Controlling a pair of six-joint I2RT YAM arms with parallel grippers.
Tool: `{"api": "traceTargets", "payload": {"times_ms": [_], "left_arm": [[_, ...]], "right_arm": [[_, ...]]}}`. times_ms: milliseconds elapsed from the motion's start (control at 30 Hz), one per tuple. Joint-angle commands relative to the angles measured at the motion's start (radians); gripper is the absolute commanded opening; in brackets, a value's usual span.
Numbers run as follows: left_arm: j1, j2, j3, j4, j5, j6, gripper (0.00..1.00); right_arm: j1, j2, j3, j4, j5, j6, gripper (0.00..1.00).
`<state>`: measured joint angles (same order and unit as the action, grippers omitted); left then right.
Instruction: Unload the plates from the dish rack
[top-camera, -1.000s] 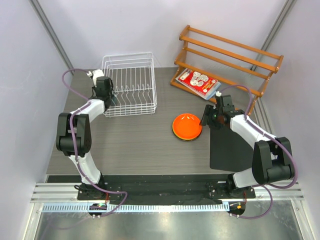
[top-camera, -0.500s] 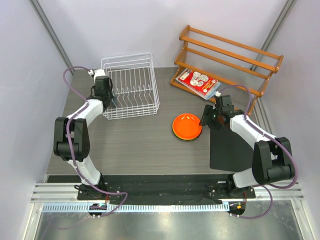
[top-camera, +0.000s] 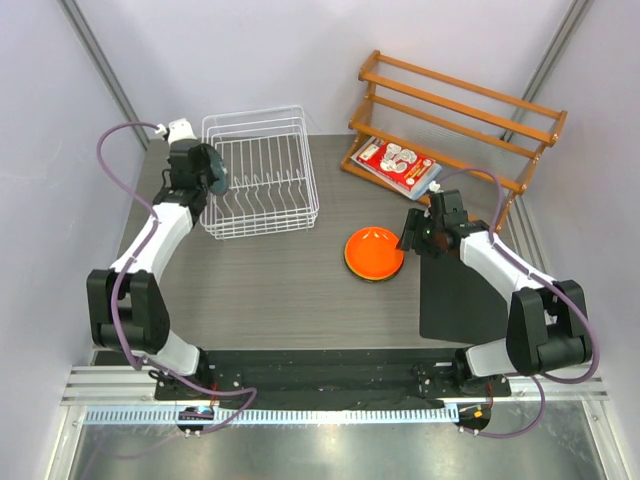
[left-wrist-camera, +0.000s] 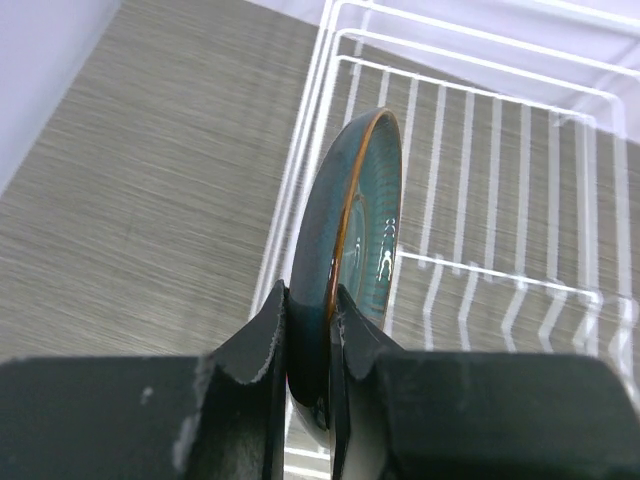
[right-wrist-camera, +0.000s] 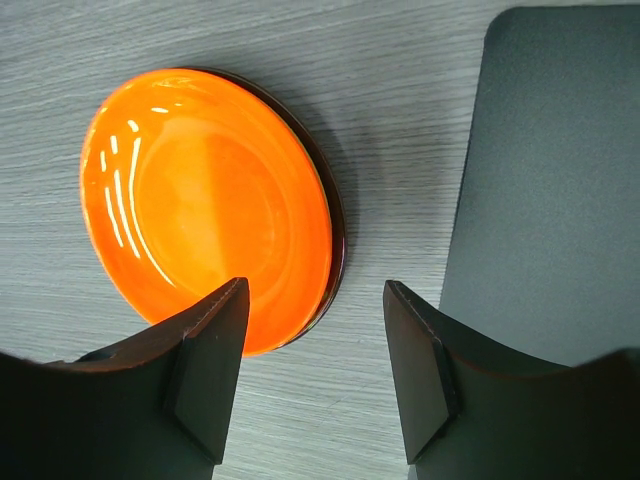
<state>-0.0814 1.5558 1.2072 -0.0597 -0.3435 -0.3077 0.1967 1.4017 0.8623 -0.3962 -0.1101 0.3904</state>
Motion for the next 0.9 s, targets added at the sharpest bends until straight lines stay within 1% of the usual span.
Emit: {"api": "traceTargets", "payload": {"times_ms": [0, 33, 67, 100, 133, 167, 200, 233, 267, 300, 333, 400, 433, 633, 700, 867], "left_arm": [[0.0, -0.128, 0.022, 0.015, 0.116, -0.095, 0.0], [0.0, -0.14, 0.017, 0.012, 0.141, -0.108, 0.0], [0.0, -0.152, 0.009, 0.008, 0.206, -0.119, 0.0], [0.0, -0.169, 0.005, 0.006, 0.237, -0.154, 0.0], [-0.001, -0.175, 0.0, 0.006, 0.289, -0.165, 0.0], [-0.004, -0.178, -0.014, 0.006, 0.373, -0.18, 0.0], [-0.011, -0.183, -0.023, 0.015, 0.415, -0.215, 0.0], [-0.024, -0.183, -0.034, 0.035, 0.455, -0.241, 0.0], [-0.032, -0.181, -0.067, 0.055, 0.534, -0.263, 0.0], [-0.044, -0.175, -0.084, 0.108, 0.558, -0.309, 0.0], [-0.069, -0.172, -0.103, 0.135, 0.58, -0.324, 0.0], [-0.102, -0.158, -0.142, 0.199, 0.616, -0.344, 0.0], [-0.138, -0.152, -0.15, 0.211, 0.621, -0.358, 0.0], [-0.262, -0.102, -0.156, 0.288, 0.635, -0.39, 0.0], [-0.282, -0.088, -0.152, 0.302, 0.649, -0.409, 0.0], [-0.331, -0.062, -0.169, 0.363, 0.673, -0.439, 0.0]], "right_arm": [[0.007, -0.066, 0.04, 0.025, -0.01, -0.018, 0.62], [0.009, -0.069, 0.046, 0.026, -0.017, -0.018, 0.62], [0.009, -0.075, 0.056, 0.031, -0.045, -0.018, 0.62], [0.009, -0.078, 0.06, 0.048, -0.062, -0.018, 0.62], [0.01, -0.081, 0.063, 0.059, -0.08, -0.016, 0.62], [0.01, -0.09, 0.066, 0.072, -0.12, -0.01, 0.62], [0.01, -0.095, 0.064, 0.103, -0.14, -0.004, 0.62], [0.01, -0.098, 0.064, 0.12, -0.16, 0.004, 0.62], [0.012, -0.102, 0.064, 0.134, -0.189, 0.016, 0.62], [0.015, -0.105, 0.063, 0.166, -0.206, 0.022, 0.62], [0.015, -0.107, 0.06, 0.181, -0.221, 0.03, 0.63], [0.018, -0.109, 0.058, 0.224, -0.275, 0.051, 0.63], [0.02, -0.107, 0.055, 0.238, -0.293, 0.054, 0.63], [0.029, -0.11, 0.003, 0.391, -0.399, 0.156, 0.68], [0.032, -0.102, -0.009, 0.465, -0.427, 0.174, 0.69], [0.038, -0.078, -0.023, 0.514, -0.473, 0.202, 0.69]]}}
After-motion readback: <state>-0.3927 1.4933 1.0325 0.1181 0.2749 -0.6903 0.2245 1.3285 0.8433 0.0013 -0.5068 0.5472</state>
